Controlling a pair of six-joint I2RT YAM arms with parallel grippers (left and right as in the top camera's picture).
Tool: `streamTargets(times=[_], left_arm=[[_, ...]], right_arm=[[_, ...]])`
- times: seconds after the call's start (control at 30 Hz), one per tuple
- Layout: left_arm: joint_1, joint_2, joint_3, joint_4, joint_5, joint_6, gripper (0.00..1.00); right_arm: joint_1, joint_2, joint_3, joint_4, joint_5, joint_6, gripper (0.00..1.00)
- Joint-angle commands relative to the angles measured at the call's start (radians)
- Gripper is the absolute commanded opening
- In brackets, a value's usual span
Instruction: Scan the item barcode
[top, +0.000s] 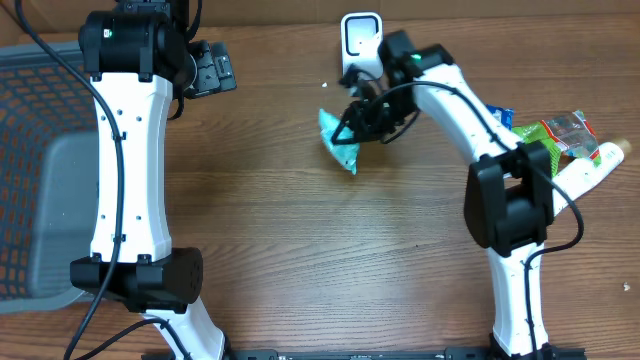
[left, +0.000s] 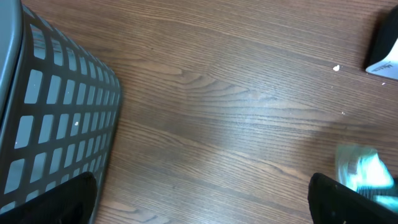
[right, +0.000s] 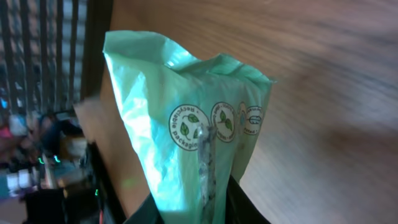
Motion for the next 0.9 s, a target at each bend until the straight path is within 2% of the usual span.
streamTargets(times=[0.0,0.1,0.2,0.33,0.43,0.47,0.63,0.73,0.87], left_arm=[[-0.001,0.002,0.000,0.002,-0.013,0.016,1.00],[-0.001,0.002,0.000,0.002,-0.013,0.016,1.00],[-0.001,0.002,0.000,0.002,-0.013,0.016,1.00],[-0.001,0.002,0.000,0.002,-0.013,0.016,1.00],[-0.001,0.002,0.000,0.002,-0.013,0.016,0.99],[-0.001,0.002,0.000,0.002,-0.013,0.016,1.00],[-0.001,0.002,0.000,0.002,-0.013,0.016,1.00],[-0.001,0.002,0.000,0.002,-0.013,0.016,1.00],[-0.001,0.002,0.000,0.002,-0.013,0.016,1.00]], right_arm=[[-0.013,-0.010,-0.143,0.126,-0.145,0.083,0.04],[-0.032,-0.010,-0.225,0.217,-0.144,0.136,0.04],[-0.053,-0.010,-0.255,0.253,-0.106,0.174,0.10],[-0.082,-0.010,-0.255,0.250,0.006,0.185,0.33],[-0.108,-0.010,-0.255,0.245,0.140,0.185,0.71],[-0.116,-0.010,-0.254,0.241,0.191,0.190,0.74],[-0.141,-0.014,-0.204,0.217,0.381,0.241,0.75],[-0.142,-0.029,-0.133,0.167,0.425,0.240,0.67],[-0.121,-0.061,-0.004,0.053,0.540,0.236,0.66]])
